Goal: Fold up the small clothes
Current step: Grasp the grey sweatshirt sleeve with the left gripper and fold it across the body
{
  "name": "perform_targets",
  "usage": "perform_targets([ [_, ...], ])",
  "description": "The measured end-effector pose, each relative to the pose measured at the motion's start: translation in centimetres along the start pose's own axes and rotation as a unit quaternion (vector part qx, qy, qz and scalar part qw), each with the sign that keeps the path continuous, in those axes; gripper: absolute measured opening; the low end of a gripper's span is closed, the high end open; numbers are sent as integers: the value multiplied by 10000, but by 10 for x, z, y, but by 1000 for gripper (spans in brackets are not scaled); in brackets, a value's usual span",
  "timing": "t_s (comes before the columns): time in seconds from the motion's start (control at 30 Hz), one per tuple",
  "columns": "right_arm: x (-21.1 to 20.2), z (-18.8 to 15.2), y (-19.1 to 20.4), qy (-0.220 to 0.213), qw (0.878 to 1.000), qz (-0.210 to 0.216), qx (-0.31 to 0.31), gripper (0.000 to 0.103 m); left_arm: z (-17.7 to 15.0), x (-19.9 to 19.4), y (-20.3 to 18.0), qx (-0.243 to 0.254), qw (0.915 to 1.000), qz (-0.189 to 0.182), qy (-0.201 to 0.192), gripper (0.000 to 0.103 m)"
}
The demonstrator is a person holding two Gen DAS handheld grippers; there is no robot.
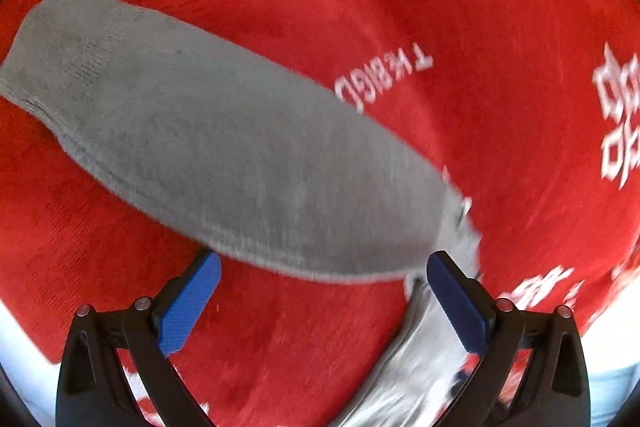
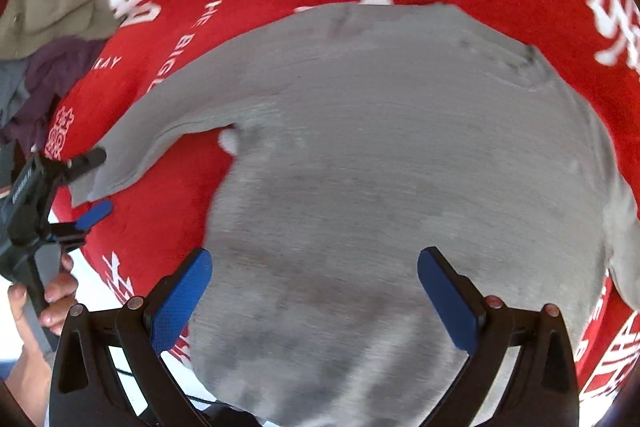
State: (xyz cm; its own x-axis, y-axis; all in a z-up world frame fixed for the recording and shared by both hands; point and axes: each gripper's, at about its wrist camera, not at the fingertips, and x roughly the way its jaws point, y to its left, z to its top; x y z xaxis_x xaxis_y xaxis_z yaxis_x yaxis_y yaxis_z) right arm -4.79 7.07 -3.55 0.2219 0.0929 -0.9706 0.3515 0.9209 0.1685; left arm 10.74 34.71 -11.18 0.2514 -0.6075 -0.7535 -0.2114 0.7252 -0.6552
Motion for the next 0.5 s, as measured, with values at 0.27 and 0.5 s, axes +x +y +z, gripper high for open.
perform_targets([
  [0.27,9,14,30,72,9995,10,-323,103,28,3,-2,-319,9969,-587,-418,103],
  [0.5,8,17,41,52,9991,-1,-426,103,44,14,-16,-76,9970,464,-612,64],
])
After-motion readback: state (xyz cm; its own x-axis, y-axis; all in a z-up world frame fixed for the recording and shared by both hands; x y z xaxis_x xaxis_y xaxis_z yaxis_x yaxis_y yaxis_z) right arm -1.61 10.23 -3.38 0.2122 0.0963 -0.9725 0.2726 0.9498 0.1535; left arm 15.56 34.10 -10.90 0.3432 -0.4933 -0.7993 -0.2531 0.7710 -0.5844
